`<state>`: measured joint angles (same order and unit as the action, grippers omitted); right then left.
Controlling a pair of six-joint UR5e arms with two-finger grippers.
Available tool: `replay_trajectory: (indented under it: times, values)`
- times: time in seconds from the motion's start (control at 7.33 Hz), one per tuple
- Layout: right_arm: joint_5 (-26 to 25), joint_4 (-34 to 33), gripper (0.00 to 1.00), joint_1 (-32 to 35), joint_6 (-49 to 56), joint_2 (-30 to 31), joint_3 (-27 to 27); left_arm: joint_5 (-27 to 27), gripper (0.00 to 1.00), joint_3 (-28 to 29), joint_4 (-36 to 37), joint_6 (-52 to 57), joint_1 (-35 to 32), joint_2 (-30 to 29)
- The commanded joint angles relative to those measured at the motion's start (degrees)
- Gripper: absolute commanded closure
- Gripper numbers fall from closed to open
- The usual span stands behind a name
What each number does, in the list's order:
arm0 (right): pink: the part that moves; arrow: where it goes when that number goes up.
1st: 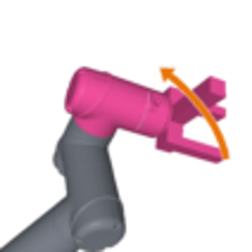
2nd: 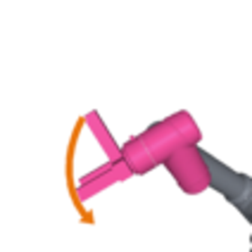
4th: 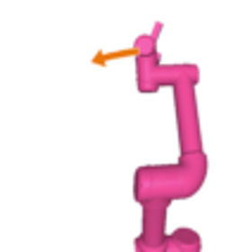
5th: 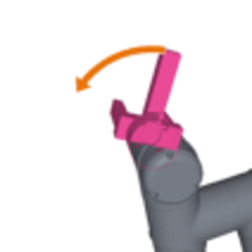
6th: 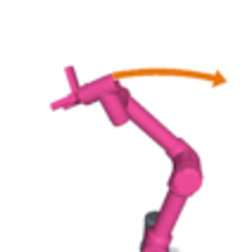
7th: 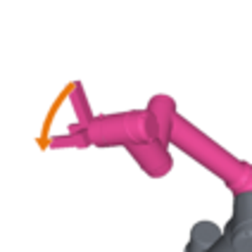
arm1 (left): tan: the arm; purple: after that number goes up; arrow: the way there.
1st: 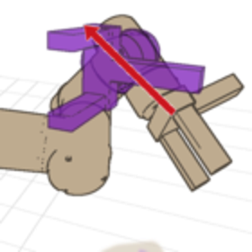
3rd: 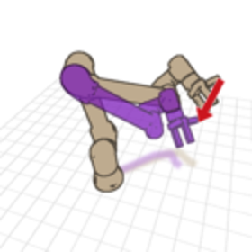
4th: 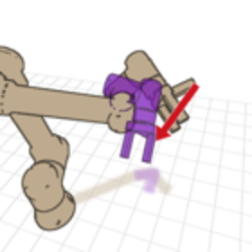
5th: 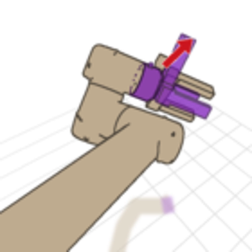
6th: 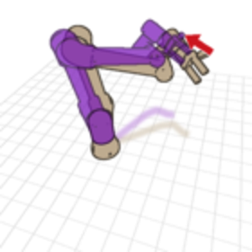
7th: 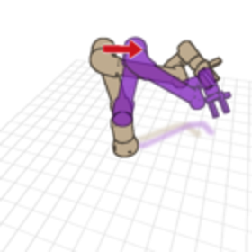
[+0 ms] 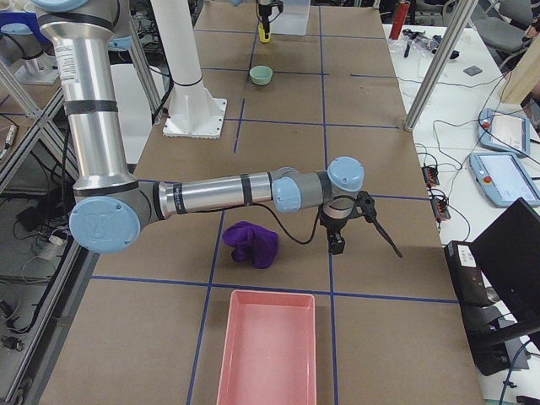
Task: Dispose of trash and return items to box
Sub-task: 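Carry the yellow cup over the clear bin while the right arm reaches out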
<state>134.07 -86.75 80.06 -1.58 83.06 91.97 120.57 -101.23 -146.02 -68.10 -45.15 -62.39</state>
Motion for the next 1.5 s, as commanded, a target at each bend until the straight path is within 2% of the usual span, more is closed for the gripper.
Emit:
replay_trajectory:
  times: [0.0, 0.14, 0.27, 0.55, 0.95, 1.09, 1.23, 1.36]
  values:
    - [-0.03, 0.00, 0.00, -0.34, 0.00, 0.00, -0.12, -0.86, 0.36, 0.86, 0.04, 0.07, 0.15, -0.36]
    - [-0.03, 0.00, 0.00, -0.34, -0.09, 0.00, -0.12, -0.87, 0.61, 0.95, 0.04, 0.07, 0.15, -0.37]
    - [-0.03, -0.09, 0.00, -0.34, -0.09, 0.00, -0.21, -0.87, 1.00, 0.86, 0.04, -0.02, 0.23, -0.54]
    - [-0.03, 0.00, 0.00, -0.34, -0.09, 0.00, -0.21, -2.35, 1.00, -0.19, 0.12, -0.02, 0.23, -0.46]
    - [0.50, 0.96, 0.00, -1.74, -5.96, 0.00, 0.58, -1.75, 1.00, -8.34, 0.21, 1.03, -1.26, 1.21]
    - [0.41, 2.88, 0.00, -3.14, -8.67, 0.00, 0.50, -1.66, 1.00, -8.80, 0.47, 6.69, -4.04, 1.04]
    - [0.41, 5.07, 0.00, -4.81, -13.40, 0.09, 0.58, 0.26, 1.00, -8.55, 2.56, 17.10, -11.12, 0.60]
    - [0.32, 9.01, 0.00, -6.31, -18.23, 0.17, 0.58, 1.67, 1.00, -8.46, 9.37, 28.78, -19.63, -1.92]
